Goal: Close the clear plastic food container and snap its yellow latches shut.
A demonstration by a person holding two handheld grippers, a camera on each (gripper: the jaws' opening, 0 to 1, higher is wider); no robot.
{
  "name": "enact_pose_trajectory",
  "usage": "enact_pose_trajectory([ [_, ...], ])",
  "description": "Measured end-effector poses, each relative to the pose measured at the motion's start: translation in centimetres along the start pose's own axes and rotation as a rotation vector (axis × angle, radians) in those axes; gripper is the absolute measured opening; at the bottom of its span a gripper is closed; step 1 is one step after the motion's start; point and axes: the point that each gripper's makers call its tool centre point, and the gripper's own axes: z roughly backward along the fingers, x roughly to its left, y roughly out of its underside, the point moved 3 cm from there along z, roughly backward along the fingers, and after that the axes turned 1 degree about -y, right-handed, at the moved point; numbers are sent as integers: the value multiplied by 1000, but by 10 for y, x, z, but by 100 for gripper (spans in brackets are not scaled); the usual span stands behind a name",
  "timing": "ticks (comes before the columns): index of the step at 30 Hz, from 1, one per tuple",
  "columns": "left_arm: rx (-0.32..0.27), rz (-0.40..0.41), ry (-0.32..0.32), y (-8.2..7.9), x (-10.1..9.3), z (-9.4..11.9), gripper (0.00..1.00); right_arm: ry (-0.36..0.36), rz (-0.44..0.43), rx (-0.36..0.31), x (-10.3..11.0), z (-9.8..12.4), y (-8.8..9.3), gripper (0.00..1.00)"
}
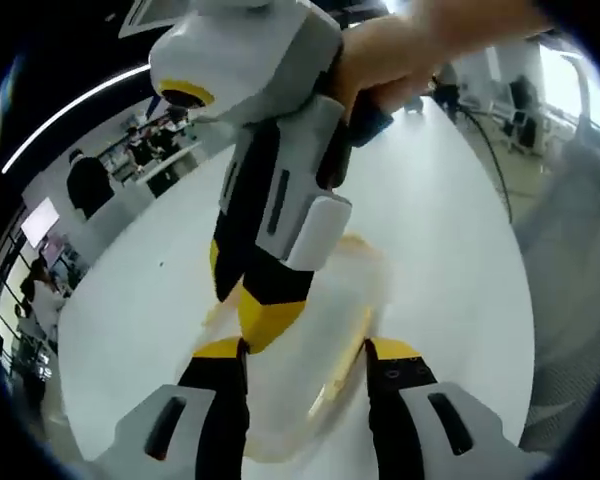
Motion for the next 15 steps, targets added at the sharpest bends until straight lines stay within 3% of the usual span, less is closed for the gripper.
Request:
enact_pose_trajectory([
  [5, 11, 27, -7, 0, 1, 3, 46, -31, -92, -21, 7, 3, -2, 45],
  [7, 4, 26, -59, -2, 5, 9, 50, -19, -92, -26, 6, 8, -1, 45],
  [9, -1, 14, -68, -2, 4, 16, 52, -4, -86, -30, 6, 14, 2, 46],
  [15, -27, 76, -48, 1, 0, 25, 53, 24, -160, -81, 7, 26, 7, 50],
])
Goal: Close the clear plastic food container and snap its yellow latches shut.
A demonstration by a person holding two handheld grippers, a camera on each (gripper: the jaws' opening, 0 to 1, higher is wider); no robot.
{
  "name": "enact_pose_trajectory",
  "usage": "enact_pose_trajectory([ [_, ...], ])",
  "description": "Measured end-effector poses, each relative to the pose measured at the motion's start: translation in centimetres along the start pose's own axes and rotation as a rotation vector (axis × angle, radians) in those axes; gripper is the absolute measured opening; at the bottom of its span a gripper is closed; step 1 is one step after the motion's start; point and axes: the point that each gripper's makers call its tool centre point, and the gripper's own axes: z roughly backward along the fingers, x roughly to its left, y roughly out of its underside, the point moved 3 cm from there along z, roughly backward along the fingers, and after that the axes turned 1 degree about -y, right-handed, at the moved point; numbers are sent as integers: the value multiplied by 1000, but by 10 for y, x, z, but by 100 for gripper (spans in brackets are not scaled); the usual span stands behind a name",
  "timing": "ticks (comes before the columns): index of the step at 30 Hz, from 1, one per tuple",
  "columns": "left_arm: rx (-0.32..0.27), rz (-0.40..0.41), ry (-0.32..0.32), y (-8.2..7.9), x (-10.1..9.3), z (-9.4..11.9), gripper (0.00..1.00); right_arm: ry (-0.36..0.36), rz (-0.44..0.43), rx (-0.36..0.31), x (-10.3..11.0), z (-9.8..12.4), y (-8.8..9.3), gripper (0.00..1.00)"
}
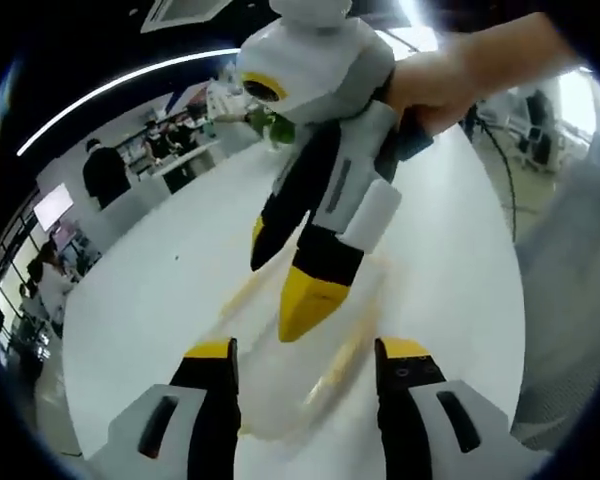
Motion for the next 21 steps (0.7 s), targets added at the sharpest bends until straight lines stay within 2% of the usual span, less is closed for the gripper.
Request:
enact_pose_trajectory([
  [4, 5, 14, -12, 5, 2, 3, 53, 54, -12, -25, -3, 8, 3, 56],
  [8, 3, 17, -36, 9, 8, 7, 53, 81, -42, -54, -3, 15, 7, 57],
  [13, -32, 52, -52, 12, 17, 16, 53, 96, -51, -39, -3, 23, 17, 58],
  [16, -20, 73, -66, 16, 23, 17, 54, 130, -86, -54, -7, 28, 21, 61],
  [21, 17, 101, -85, 25, 32, 14, 55, 144, -113, -71, -4, 31, 28, 61],
])
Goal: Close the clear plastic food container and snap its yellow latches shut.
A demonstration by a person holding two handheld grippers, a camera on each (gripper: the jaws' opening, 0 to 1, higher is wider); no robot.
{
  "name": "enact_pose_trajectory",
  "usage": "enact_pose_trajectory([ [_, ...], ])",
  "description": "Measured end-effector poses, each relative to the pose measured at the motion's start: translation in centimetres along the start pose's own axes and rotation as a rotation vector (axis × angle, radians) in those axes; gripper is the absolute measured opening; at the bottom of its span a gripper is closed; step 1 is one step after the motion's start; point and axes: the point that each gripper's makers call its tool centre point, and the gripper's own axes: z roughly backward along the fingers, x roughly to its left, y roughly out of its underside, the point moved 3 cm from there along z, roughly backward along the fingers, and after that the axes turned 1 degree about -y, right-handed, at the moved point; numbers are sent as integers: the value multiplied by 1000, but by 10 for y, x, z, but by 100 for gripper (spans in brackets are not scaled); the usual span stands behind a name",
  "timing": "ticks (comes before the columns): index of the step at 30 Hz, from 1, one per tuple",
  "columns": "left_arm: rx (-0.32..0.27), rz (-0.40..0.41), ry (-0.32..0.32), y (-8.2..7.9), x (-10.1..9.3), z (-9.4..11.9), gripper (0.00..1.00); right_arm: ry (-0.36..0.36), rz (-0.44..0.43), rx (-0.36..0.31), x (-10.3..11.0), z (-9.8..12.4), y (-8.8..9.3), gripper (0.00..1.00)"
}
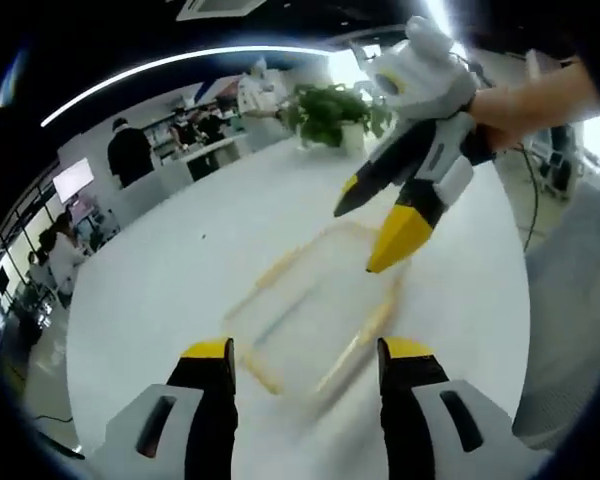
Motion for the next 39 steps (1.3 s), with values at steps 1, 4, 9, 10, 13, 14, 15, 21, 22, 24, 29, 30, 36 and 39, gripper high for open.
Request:
enact_pose_trajectory([
  [1, 1, 10, 0, 1, 1, 0, 55, 1, -1, 2, 0, 0, 2, 61],
  [4, 2, 43, -1, 1, 5, 0, 56, 0, -14, 8, 1, 2, 7, 60],
  [9, 16, 41, 7, 5, 4, -2, 56, 18, -18, 8, -1, 6, 14, 60],
  [10, 18, 44, 9, 5, 4, -2, 55, 17, -16, 11, -1, 7, 15, 60],
  [13, 19, 62, 15, 7, 4, -3, 55, 46, 64, 43, -3, 10, 18, 60],
  [14, 23, 62, 13, 7, 4, -3, 55, 49, 72, 45, -2, 10, 19, 59],
  [15, 32, 56, 7, 8, 5, -3, 55, 51, 70, 47, -1, 11, 20, 59],
  [21, 51, 60, 10, 13, 7, -4, 53, 58, 116, 82, -1, 9, 28, 59],
  [22, 54, 55, 9, 14, 7, -4, 53, 54, 106, 81, -1, 9, 29, 59],
  [24, 55, 58, 5, 14, 9, -5, 53, 51, 92, 81, -2, 7, 31, 58],
  [29, 53, 82, 12, 14, 8, -6, 52, 46, 93, 82, -2, 6, 31, 57],
  [30, 54, 81, 14, 14, 8, -7, 51, 45, 95, 82, -2, 6, 31, 57],
  [36, 52, 83, 35, 12, 6, -11, 50, 31, 93, 82, -5, 4, 30, 55],
  [39, 51, 97, 33, 12, 8, -12, 49, 28, 87, 83, -7, 2, 30, 55],
])
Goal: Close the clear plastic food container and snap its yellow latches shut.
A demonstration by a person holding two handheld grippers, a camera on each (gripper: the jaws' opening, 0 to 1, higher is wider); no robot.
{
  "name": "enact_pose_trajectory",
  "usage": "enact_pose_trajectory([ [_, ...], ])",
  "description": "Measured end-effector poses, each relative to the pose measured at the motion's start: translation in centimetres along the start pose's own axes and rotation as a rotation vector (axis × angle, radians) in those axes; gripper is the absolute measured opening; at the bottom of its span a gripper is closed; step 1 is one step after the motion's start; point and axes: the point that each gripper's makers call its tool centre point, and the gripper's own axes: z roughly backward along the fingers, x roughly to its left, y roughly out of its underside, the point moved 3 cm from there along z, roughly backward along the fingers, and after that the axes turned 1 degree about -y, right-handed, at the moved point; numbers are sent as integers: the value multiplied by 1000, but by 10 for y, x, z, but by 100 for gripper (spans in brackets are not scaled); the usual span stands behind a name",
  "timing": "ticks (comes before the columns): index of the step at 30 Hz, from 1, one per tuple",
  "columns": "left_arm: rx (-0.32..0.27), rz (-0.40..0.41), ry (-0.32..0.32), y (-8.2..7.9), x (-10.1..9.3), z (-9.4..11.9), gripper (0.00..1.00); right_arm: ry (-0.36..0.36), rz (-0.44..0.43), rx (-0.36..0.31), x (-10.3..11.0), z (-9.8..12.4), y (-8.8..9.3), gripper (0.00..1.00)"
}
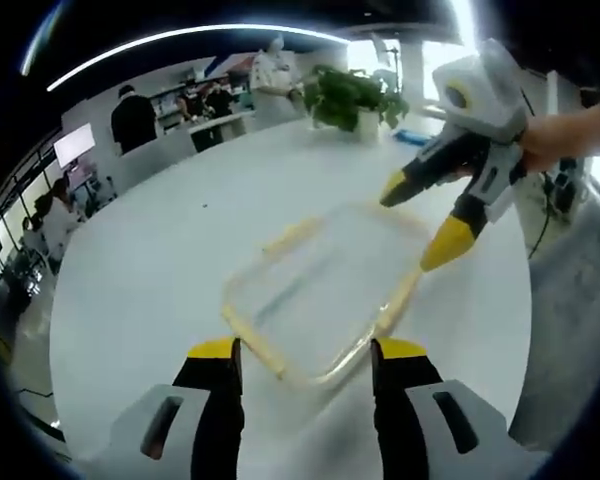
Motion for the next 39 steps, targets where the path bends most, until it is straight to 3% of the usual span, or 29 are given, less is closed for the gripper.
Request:
enact_pose_trajectory([
  [21, -14, 84, -59, -10, 17, -16, 45, -16, -4, 6, -25, -15, -13, 54],
  [39, -13, 99, -75, -14, 27, -23, 45, -24, -8, -10, -37, -23, -20, 54],
])
